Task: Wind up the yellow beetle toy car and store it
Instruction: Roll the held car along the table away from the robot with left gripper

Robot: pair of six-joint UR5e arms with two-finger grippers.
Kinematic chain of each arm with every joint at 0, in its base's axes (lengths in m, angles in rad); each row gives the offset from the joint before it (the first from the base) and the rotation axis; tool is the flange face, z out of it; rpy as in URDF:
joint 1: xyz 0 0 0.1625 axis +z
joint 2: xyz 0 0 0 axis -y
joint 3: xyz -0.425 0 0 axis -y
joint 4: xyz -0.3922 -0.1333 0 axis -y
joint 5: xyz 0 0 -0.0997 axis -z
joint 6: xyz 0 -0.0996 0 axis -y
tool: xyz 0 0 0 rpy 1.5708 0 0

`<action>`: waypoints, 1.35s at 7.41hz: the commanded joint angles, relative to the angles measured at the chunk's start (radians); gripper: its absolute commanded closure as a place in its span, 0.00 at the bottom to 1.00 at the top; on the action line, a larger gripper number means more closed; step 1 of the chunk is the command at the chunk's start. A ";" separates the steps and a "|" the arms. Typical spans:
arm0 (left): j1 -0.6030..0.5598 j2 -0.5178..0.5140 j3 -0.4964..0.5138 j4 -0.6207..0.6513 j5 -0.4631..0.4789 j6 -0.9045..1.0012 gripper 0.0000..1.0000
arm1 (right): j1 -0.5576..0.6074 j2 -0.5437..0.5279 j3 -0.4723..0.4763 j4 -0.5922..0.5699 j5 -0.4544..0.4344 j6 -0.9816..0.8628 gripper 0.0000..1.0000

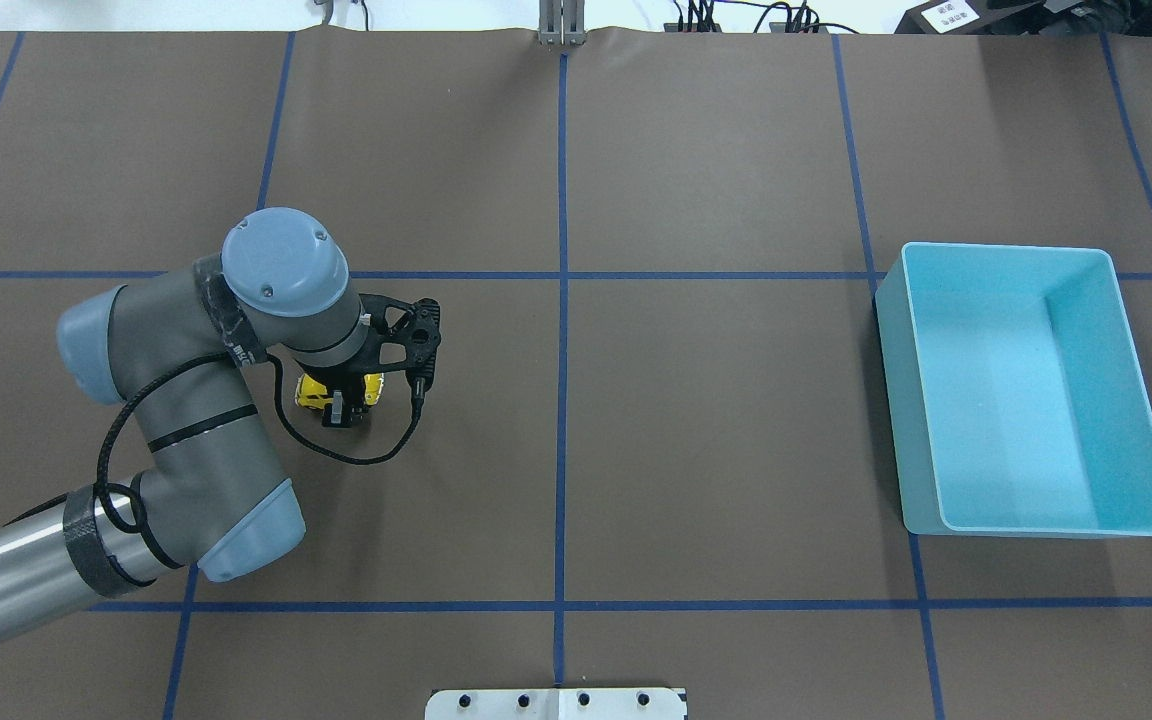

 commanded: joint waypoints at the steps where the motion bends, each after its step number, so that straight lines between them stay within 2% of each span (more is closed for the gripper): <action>1: 0.000 -0.014 0.024 -0.001 0.001 -0.033 1.00 | 0.000 0.000 0.000 0.000 0.000 0.000 0.01; 3: -0.001 -0.040 0.061 -0.001 0.001 -0.031 1.00 | 0.000 0.000 0.000 0.000 0.000 0.000 0.01; 10: -0.009 -0.019 0.058 -0.002 0.001 -0.020 1.00 | 0.000 0.000 0.000 0.000 0.000 0.000 0.01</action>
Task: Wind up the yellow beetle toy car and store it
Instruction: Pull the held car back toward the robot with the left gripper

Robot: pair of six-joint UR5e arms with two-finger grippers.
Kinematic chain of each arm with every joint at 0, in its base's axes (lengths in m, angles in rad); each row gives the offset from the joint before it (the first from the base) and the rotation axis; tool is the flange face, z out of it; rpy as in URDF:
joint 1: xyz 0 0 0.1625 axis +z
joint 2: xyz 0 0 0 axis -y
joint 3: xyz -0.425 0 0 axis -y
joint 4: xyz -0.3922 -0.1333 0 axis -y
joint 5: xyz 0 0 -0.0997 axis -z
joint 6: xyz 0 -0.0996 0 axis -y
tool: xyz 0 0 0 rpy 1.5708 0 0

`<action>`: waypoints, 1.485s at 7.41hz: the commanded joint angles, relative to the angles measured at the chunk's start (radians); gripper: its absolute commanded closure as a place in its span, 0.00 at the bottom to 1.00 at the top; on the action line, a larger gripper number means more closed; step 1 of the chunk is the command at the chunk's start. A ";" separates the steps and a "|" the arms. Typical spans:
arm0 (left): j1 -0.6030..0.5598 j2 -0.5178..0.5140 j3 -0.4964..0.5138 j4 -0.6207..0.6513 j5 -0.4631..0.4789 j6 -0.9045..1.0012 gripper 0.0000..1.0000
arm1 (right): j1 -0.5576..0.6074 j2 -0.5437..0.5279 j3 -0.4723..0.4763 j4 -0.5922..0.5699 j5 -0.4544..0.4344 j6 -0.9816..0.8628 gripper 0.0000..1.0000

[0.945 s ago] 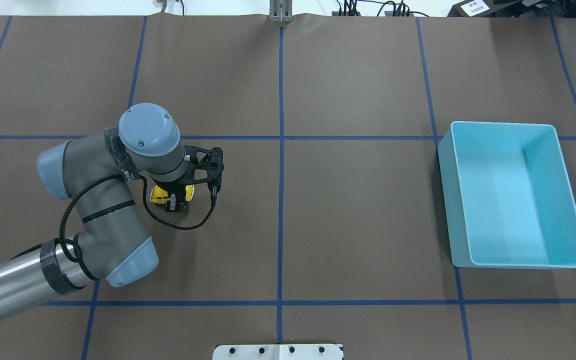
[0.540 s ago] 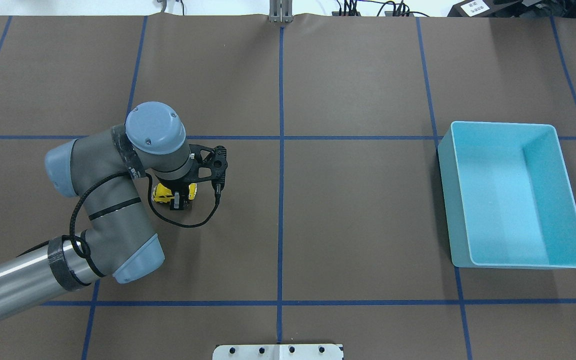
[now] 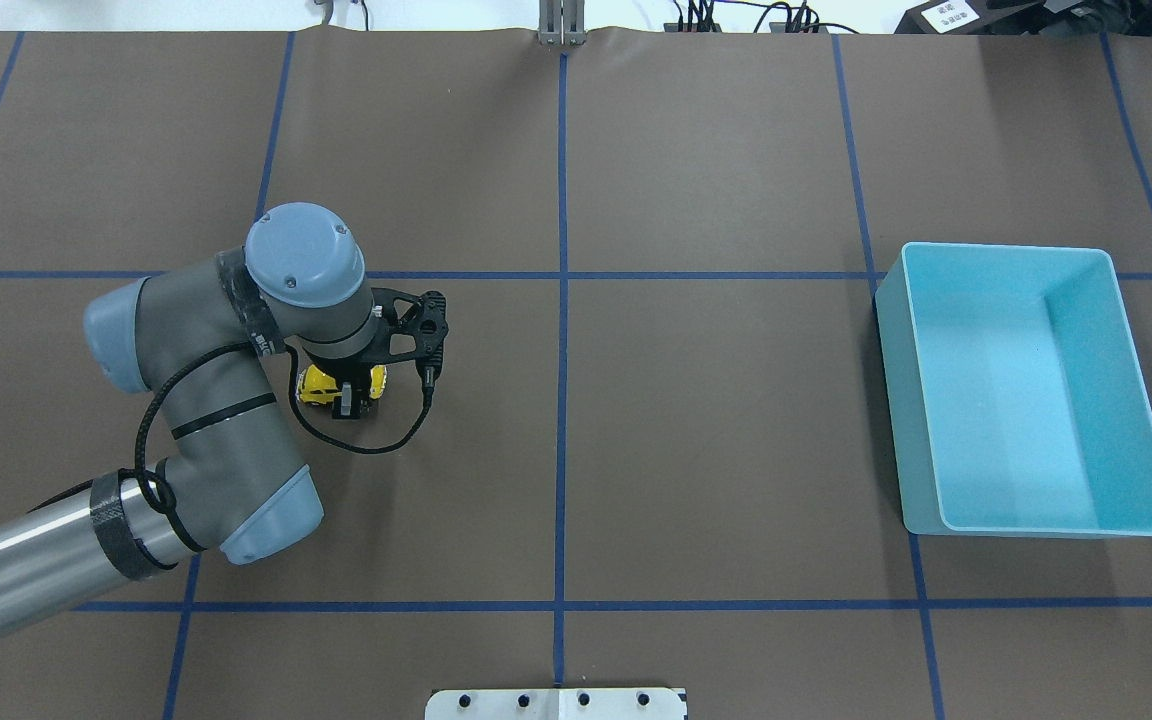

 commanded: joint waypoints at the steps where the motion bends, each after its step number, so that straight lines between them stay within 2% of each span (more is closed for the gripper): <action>1: -0.008 0.018 -0.008 -0.001 0.000 0.004 1.00 | 0.000 0.000 0.000 0.000 0.000 0.000 0.01; 11: -0.031 0.182 -0.086 -0.084 -0.005 0.072 1.00 | -0.005 0.000 -0.002 0.000 0.002 0.000 0.01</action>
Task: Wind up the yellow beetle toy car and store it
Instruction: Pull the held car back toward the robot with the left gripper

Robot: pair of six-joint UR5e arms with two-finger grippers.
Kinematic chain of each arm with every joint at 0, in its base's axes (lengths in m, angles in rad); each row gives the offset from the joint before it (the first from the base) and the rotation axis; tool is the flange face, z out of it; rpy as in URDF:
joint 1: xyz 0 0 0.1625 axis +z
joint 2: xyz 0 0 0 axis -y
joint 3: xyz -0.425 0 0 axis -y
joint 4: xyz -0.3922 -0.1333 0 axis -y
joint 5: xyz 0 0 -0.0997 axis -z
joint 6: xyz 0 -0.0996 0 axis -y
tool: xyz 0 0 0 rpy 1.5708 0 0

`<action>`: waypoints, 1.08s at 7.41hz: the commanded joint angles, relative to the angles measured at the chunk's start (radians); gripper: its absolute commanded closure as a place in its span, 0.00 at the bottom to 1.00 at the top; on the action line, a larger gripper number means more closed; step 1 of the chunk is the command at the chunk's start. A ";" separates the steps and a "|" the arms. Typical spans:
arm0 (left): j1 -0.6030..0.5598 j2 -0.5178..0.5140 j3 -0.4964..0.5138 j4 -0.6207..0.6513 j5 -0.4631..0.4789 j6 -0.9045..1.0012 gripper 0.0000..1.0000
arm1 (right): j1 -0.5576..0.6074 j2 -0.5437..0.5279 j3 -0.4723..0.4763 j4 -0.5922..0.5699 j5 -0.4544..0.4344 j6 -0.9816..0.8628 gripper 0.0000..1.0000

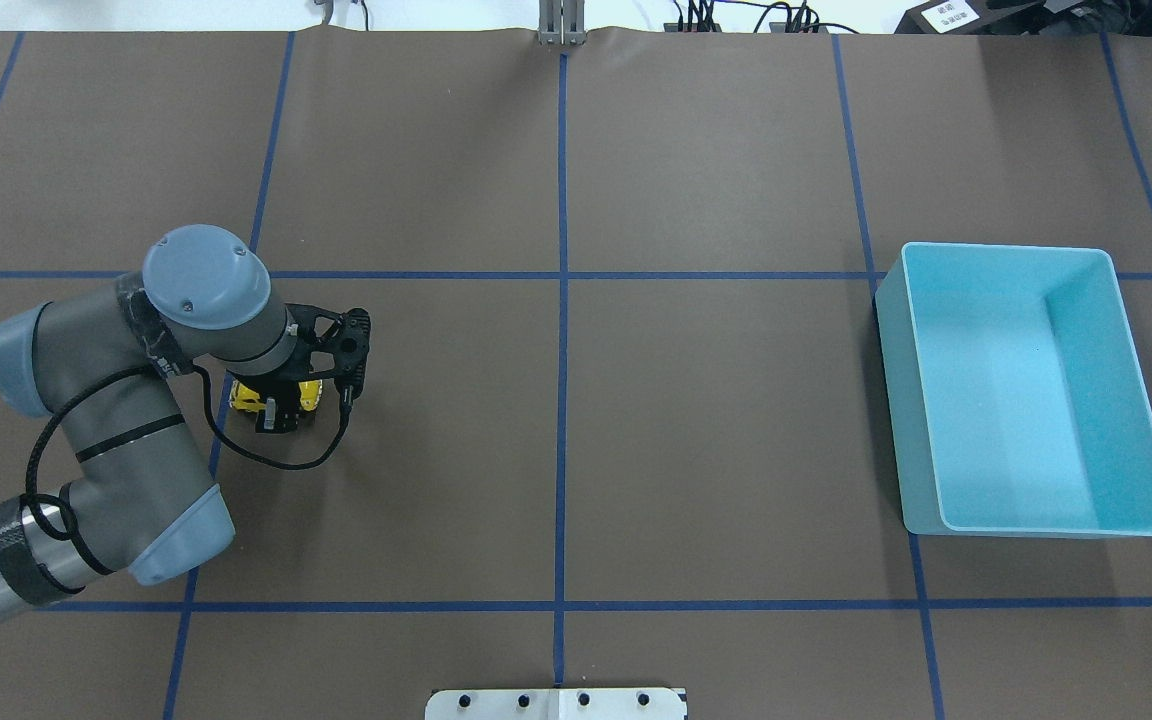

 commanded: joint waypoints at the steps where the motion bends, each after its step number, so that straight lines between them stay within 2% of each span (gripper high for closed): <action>1: -0.010 0.021 -0.003 -0.019 -0.004 0.017 1.00 | -0.002 0.000 -0.001 -0.002 0.000 0.000 0.01; 8: -0.042 0.119 -0.029 -0.094 -0.008 0.062 1.00 | -0.011 0.000 -0.001 -0.002 0.000 0.000 0.01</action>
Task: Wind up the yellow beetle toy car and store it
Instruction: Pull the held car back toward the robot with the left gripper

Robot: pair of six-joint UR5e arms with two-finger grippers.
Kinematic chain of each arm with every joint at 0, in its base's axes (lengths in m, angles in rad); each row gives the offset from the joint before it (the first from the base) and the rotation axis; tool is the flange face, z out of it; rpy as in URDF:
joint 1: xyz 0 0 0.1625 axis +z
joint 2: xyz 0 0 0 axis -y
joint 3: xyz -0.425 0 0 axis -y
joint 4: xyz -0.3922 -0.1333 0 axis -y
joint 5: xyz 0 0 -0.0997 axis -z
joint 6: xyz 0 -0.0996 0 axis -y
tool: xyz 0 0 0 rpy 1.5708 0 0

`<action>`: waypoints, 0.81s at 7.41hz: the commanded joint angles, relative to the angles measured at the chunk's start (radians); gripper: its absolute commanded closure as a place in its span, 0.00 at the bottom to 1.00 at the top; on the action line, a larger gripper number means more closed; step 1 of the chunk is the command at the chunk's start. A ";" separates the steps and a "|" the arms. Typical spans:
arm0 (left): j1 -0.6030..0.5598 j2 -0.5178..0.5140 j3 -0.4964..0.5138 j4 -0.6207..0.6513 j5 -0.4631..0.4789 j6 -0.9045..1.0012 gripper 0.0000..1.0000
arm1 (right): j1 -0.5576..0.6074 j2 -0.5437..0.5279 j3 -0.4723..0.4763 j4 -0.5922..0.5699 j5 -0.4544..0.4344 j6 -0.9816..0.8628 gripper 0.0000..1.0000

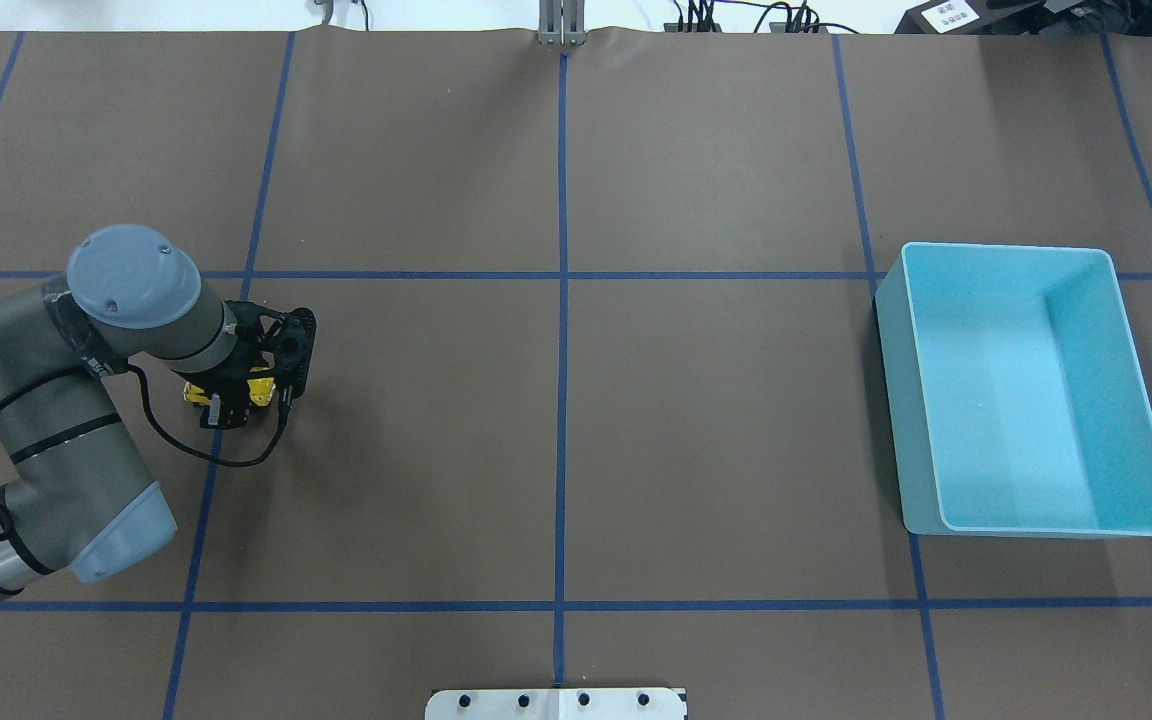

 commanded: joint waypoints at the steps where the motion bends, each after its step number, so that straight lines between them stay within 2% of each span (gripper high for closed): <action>1: -0.002 0.025 -0.006 -0.021 0.000 0.002 1.00 | -0.001 0.000 0.000 0.000 0.000 0.000 0.01; 6: -0.025 0.070 -0.009 -0.063 -0.023 0.038 1.00 | -0.001 0.000 0.000 0.000 0.000 0.000 0.01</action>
